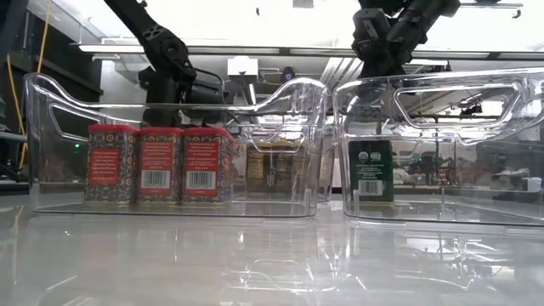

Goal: Sort spices by type
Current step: Put the top green seasoning can into the right transparent bin

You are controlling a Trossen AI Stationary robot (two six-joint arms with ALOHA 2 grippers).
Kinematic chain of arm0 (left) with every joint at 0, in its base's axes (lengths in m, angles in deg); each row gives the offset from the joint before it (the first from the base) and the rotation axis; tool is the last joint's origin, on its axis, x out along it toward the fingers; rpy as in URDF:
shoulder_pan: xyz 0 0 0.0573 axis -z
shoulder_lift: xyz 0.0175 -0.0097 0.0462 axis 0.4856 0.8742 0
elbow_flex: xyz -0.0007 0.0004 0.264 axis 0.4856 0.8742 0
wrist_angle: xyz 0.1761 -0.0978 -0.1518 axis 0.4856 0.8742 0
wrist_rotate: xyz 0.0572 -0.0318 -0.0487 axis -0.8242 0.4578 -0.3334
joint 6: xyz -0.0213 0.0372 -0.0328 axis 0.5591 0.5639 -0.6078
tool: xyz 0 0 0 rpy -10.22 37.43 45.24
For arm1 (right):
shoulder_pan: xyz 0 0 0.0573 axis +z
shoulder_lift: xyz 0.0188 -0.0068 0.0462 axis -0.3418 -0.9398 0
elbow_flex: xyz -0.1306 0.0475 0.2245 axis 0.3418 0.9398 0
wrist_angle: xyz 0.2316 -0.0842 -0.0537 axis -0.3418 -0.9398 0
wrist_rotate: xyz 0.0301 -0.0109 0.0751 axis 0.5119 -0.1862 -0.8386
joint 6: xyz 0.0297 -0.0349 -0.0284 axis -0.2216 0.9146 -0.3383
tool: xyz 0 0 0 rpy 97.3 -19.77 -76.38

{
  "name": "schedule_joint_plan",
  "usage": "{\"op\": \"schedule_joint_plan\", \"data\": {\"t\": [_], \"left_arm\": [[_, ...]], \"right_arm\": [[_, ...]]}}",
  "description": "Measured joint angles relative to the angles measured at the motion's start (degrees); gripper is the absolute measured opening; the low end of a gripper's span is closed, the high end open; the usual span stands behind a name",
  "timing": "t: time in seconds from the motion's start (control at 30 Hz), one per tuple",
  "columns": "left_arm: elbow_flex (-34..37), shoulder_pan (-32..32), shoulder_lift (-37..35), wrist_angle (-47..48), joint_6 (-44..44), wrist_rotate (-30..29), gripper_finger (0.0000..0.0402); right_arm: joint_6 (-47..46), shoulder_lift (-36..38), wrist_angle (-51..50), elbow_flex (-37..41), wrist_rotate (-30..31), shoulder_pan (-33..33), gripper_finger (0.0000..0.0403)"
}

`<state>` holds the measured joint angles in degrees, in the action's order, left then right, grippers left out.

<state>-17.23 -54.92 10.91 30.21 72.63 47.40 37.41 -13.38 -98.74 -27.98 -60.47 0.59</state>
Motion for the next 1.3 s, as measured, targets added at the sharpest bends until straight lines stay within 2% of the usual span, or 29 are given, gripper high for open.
{"op": "schedule_joint_plan", "data": {"t": [0.1, 0.23, 0.4, 0.57, 0.63, 0.73, 0.87, 0.97, 1.1, 1.2, 1.3], "left_arm": [[0.32, 0.11, -1.76, 0.00, 0.03, -0.68, 0.0305], [0.33, -0.28, -8.34, -0.62, 0.24, -1.65, 0.0224], [0.34, -0.74, -19.46, -3.60, 3.30, -3.56, 0.0222], [0.33, 0.39, -29.36, -9.58, 3.56, -3.42, 0.0222], [0.31, 1.52, -31.97, -13.43, 4.77, -3.26, 0.0226], [0.31, 4.12, -33.18, -19.84, 7.75, -3.45, 0.0254], [0.28, 8.28, -31.38, -26.66, 11.84, -5.46, 0.0262], [-0.21, 10.87, -28.34, -29.95, 14.60, -7.39, 0.0248], [-4.31, 12.95, -22.60, -31.70, 15.87, -7.82, 0.0239], [-8.24, 13.85, -17.98, -31.44, 16.35, -8.26, 0.0241], [-12.03, 14.72, -14.45, -30.46, 18.10, -8.26, 0.0243]], "right_arm": [[0.47, 0.00, 0.15, -0.04, 0.24, 0.00, 0.0000], [1.60, -0.02, 1.09, -0.07, 0.41, -0.14, 0.0000], [0.95, -0.04, 7.12, -0.07, 0.40, -0.22, 0.0000], [-6.99, -0.04, 20.76, -0.07, -1.01, -0.22, 0.0000], [-8.46, -0.04, 27.20, -0.08, -1.18, -0.20, 0.0001], [-11.46, -0.33, 35.33, -0.17, -1.22, -0.11, 0.0013], [-16.76, -1.75, 40.35, -0.17, -1.28, 0.36, 0.0078], [-19.40, -3.14, 41.22, -0.17, -1.41, 1.37, 0.0151], [-20.84, -5.98, 41.17, -0.17, -0.67, 2.68, 0.0246], [-20.83, -7.81, 41.42, -0.17, -0.63, 3.22, 0.0287], [-21.09, -9.07, 42.10, -0.17, -0.66, 3.32, 0.0298]]}}
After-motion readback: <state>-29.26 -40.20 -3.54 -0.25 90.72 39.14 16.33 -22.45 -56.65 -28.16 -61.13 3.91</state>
